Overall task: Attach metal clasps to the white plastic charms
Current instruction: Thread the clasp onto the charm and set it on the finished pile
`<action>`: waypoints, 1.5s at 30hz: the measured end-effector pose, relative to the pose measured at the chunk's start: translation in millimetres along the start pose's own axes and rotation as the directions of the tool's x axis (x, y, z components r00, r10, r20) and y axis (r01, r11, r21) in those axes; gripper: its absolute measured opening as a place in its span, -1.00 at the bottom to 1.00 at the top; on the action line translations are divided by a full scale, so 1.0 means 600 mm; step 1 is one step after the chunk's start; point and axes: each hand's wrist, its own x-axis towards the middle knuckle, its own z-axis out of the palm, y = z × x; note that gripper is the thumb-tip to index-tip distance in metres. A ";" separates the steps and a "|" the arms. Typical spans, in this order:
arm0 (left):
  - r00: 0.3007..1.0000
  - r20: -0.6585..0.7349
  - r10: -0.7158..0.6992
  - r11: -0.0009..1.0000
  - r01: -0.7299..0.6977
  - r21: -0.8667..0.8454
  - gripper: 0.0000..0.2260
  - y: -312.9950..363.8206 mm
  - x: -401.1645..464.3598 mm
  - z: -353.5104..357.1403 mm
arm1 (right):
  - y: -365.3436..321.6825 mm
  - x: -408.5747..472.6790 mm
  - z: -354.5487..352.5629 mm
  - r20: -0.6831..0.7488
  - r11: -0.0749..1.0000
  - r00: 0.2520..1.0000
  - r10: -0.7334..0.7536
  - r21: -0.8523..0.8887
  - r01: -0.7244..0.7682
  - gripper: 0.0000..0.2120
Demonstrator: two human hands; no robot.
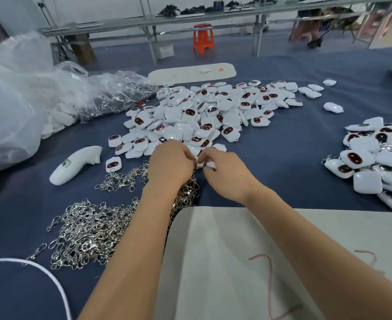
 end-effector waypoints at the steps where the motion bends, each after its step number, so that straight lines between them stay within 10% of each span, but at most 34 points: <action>1: 1.000 0.009 -0.001 0.998 0.001 -0.056 -0.81 0.005 0.001 -0.001 | 0.003 -0.001 0.000 -0.022 0.997 1.000 0.014 0.076 -0.013 -0.82; 7: 0.999 0.041 -0.028 0.777 0.048 -0.627 -0.91 0.048 -0.008 0.022 | 0.043 -0.013 -0.033 -0.107 0.908 0.983 0.147 0.409 -0.092 -0.80; 13: 0.993 0.115 -0.019 0.517 0.108 -0.849 -0.91 0.097 -0.028 0.101 | 0.105 -0.048 -0.086 -0.222 0.887 0.953 0.204 0.454 -0.085 -0.80; 25: 0.912 -0.206 0.356 0.718 -0.408 -0.565 -0.88 0.111 -0.046 0.156 | 0.151 -0.081 -0.086 -0.489 0.995 0.872 0.015 0.091 0.034 -0.88; 45: 0.937 -0.095 0.335 0.636 -0.299 -0.712 -0.90 0.114 -0.049 0.152 | 0.154 -0.086 -0.098 -0.334 0.949 0.937 0.102 0.316 0.009 -0.85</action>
